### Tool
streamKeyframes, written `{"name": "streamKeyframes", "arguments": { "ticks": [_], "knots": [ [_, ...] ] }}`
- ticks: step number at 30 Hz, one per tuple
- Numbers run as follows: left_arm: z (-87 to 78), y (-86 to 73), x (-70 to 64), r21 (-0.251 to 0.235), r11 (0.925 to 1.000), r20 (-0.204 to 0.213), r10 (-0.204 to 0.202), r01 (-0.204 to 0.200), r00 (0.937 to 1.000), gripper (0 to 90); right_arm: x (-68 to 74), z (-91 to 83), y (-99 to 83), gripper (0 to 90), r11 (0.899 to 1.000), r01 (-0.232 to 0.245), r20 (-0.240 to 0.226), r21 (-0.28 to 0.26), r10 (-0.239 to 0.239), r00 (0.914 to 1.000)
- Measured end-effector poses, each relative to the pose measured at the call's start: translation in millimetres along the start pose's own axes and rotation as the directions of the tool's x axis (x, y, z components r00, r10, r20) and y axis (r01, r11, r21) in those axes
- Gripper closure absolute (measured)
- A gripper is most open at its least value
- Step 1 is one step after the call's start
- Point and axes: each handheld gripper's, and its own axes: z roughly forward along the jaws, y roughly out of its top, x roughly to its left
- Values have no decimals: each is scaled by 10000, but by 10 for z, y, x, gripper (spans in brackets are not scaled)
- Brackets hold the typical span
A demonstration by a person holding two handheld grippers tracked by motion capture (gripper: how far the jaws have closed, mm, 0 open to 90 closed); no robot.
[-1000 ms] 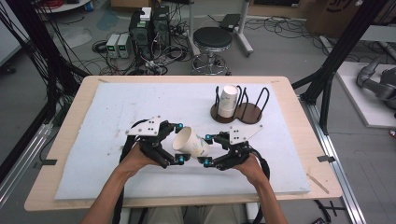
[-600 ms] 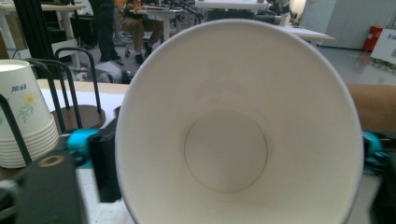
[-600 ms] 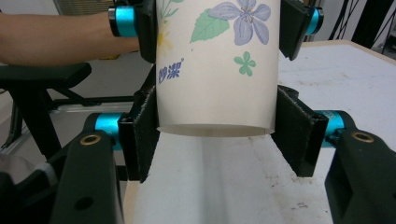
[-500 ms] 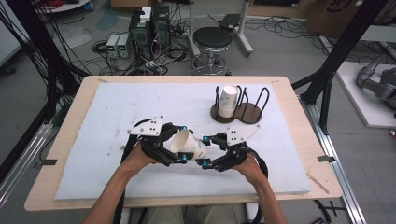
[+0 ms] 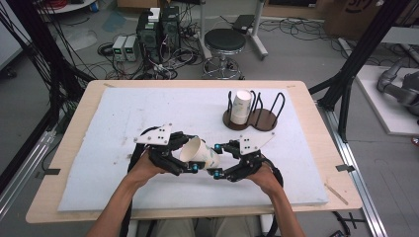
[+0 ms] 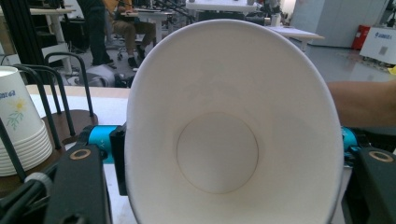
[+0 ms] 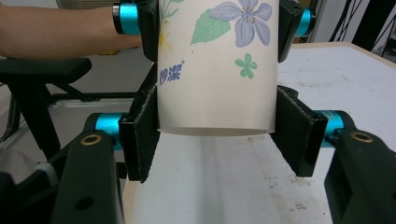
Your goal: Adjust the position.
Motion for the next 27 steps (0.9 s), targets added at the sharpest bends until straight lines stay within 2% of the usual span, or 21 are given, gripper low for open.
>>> {"name": "streamKeyframes", "arguments": {
  "ticks": [4, 7, 11, 18, 23, 26, 27],
  "knots": [
    [3, 0, 1, -36, 10000, 105, -30, 30, 9999, 331, 4, -2, 5, 380, 10000, 36, -20, 17, -36, 10000],
    [4, 4, -10, -27, 9999, -4, 113, -113, 9999, 346, 10, -4, 9, 373, 9999, 106, 100, 18, -106, 9999],
    [-5, 8, -17, -72, 9998, -8, 209, -209, 9998, 358, 13, 7, 28, 298, 10000, -18, 224, 23, 17, 9997],
    [-29, 12, -16, -15, 9998, -154, 175, -175, 9997, 358, 21, 7, 36, 266, 10000, -45, 275, 55, 43, 9996],
    [-78, 40, -1, 221, 9996, -561, 202, -190, 9982, 357, 43, -16, 35, 217, 9995, -207, 729, 240, 190, 9972],
    [-113, 74, 29, 811, 9967, -967, 167, -89, 9952, 355, 48, -55, 16, 216, 9990, -326, 1264, 310, 284, 9916],
    [-124, 85, 46, 1019, 9947, -1094, 207, -95, 9938, 354, 53, -78, 4, 214, 9983, -434, 1591, 386, 367, 9866]
  ]
}}
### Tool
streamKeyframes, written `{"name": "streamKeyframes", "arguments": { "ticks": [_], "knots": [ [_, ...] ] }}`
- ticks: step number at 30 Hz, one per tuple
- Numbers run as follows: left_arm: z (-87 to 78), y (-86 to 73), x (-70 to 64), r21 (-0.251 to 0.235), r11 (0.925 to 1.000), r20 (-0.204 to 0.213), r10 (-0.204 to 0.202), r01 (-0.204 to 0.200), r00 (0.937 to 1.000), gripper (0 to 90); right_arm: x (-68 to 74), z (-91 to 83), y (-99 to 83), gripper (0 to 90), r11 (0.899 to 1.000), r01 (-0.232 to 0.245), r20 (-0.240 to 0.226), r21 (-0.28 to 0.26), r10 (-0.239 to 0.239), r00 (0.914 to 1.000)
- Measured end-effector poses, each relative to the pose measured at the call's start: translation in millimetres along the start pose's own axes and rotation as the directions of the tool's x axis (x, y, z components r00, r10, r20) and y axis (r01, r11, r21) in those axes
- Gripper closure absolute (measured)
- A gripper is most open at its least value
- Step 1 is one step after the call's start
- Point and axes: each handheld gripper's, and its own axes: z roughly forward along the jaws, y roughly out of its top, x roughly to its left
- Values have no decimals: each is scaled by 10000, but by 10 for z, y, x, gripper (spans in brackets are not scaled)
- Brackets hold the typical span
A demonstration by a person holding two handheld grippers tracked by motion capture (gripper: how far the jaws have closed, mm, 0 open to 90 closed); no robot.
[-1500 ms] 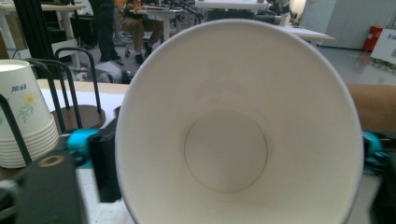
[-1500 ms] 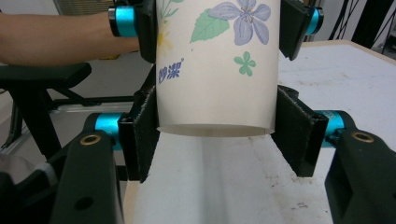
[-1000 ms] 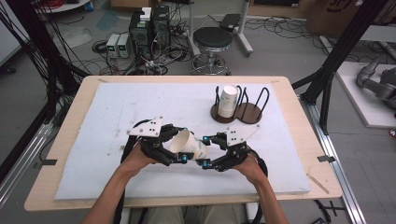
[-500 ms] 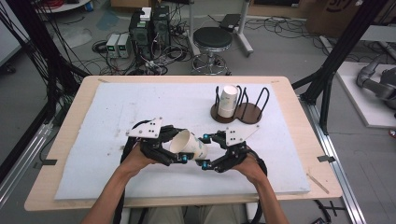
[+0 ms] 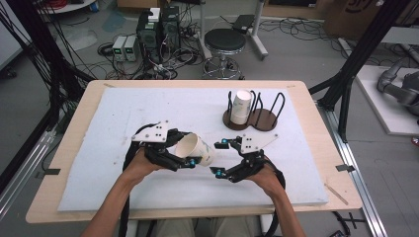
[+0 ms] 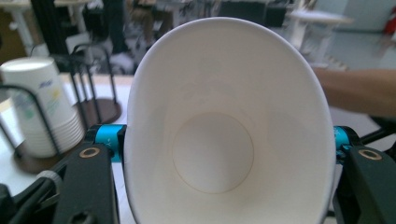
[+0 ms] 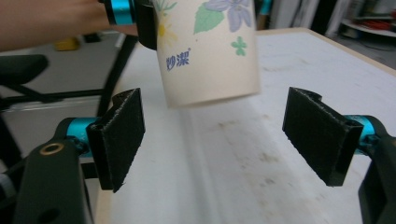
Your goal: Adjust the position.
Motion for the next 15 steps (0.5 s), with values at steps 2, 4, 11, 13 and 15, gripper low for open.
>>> {"name": "streamKeyframes", "arguments": {
  "ticks": [2, 4, 11, 13, 15],
  "knots": [
    [-20, 23, 36, 478, 9989, -144, -10, 16, 9999, 353, -3, -38, -25, 214, 9999, -98, 490, 78, 94, 9988],
    [-39, 51, 70, 974, 9952, -382, 21, 17, 9993, 352, -3, -74, -52, 214, 9996, -217, 1055, 198, 195, 9942],
    [-113, 154, 250, 2540, 9672, -1000, 229, 33, 9947, 350, -50, -213, -197, 215, 9918, -1176, 2955, 504, 977, 9503],
    [-130, 177, 303, 2874, 9578, -1126, 294, 42, 9932, 350, -64, -264, -255, 215, 9880, -1449, 3355, 528, 1191, 9345],
    [-137, 199, 359, 3168, 9485, -1243, 379, 35, 9915, 350, -67, -303, -296, 214, 9853, -1615, 3621, 561, 1307, 9229]
  ]
}}
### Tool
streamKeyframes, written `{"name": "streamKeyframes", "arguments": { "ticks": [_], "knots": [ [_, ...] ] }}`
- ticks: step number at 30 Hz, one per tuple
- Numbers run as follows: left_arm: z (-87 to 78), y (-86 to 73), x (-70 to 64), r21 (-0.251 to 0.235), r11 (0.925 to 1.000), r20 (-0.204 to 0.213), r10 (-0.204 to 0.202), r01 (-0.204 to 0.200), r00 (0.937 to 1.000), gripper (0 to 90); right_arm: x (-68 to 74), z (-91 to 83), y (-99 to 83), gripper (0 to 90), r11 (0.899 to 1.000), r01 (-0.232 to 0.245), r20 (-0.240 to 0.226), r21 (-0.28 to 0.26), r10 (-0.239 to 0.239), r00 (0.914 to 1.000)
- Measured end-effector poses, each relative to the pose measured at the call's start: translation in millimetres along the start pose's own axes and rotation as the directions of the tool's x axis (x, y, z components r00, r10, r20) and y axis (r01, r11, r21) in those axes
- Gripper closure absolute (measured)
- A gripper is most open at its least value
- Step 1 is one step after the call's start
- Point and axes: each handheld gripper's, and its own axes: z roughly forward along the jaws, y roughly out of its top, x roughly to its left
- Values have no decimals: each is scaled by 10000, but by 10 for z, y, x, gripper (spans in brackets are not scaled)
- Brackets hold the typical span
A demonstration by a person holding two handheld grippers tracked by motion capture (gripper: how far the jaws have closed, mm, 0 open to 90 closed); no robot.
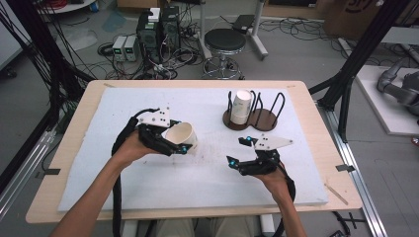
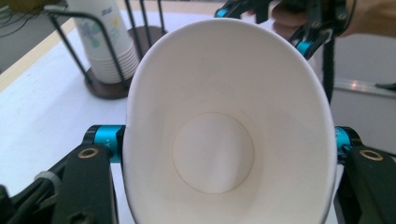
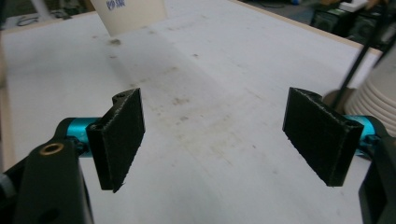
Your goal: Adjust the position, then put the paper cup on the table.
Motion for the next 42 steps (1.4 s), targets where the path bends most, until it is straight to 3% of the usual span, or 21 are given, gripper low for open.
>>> {"name": "streamKeyframes", "arguments": {
  "ticks": [3, 9, 12, 15, 24, 28, 42],
  "knots": [
    [12, 33, 74, 495, 9988, -224, 40, -29, 9997, 350, -22, -38, -56, 215, 9997, -157, 774, 212, 141, 9969],
    [84, 80, 203, 1646, 9856, -421, 470, -395, 9980, 350, -70, -96, -227, 215, 9971, -659, 2207, 386, 558, 9737],
    [108, 92, 247, 2017, 9785, -492, 536, -426, 9974, 350, -99, -111, -334, 215, 9951, -942, 2521, 315, 833, 9641],
    [116, 91, 271, 2086, 9774, -559, 455, -329, 9974, 349, -124, -118, -437, 215, 9934, -1129, 2743, 215, 1027, 9561],
    [152, 48, 327, 2429, 9696, -584, 465, -309, 9972, 349, -125, -78, -574, 216, 9917, -1235, 2912, 352, 1081, 9505],
    [154, 40, 335, 2381, 9710, -614, 381, -224, 9974, 349, -116, -81, -582, 215, 9937, -1079, 2903, 318, 941, 9523],
    [177, 47, 356, 2379, 9710, -559, 388, -244, 9977, 348, -127, -93, -590, 215, 9916, -1278, 2806, 220, 1166, 9527]
  ]
}}
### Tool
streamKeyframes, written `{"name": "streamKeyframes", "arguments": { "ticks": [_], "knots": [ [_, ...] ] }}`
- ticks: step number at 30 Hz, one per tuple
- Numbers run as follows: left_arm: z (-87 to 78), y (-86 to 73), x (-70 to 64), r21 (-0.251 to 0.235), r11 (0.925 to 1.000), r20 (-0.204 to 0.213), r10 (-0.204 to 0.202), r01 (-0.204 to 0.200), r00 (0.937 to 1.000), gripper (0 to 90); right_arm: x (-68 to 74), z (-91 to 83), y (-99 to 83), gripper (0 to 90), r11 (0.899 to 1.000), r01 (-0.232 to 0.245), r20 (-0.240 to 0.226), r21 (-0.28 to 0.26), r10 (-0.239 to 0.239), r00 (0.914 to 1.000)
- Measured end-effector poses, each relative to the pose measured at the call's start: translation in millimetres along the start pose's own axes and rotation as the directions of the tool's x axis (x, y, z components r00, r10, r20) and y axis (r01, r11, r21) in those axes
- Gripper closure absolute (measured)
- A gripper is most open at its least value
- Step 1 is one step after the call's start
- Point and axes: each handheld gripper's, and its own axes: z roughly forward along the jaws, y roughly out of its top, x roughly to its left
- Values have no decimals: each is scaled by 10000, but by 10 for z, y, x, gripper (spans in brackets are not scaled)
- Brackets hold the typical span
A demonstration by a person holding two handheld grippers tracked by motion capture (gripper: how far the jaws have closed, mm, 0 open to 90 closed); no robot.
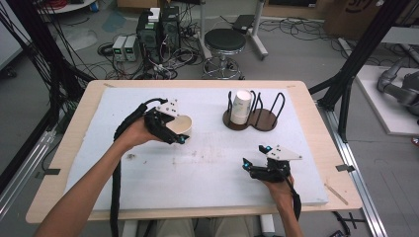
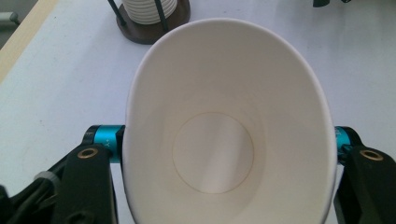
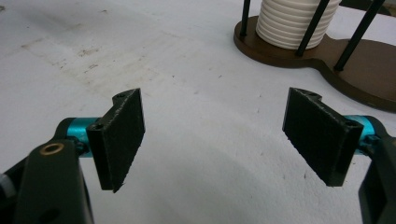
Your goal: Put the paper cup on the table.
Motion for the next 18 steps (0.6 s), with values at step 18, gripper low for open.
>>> {"name": "streamKeyframes", "arguments": {
  "ticks": [18],
  "knots": [
    [282, -16, 99, 553, 9984, 116, -161, 154, 9998, 340, -4, 3, 0, 215, 10000, -13, -84, 78, 14, 10000]
  ]
}}
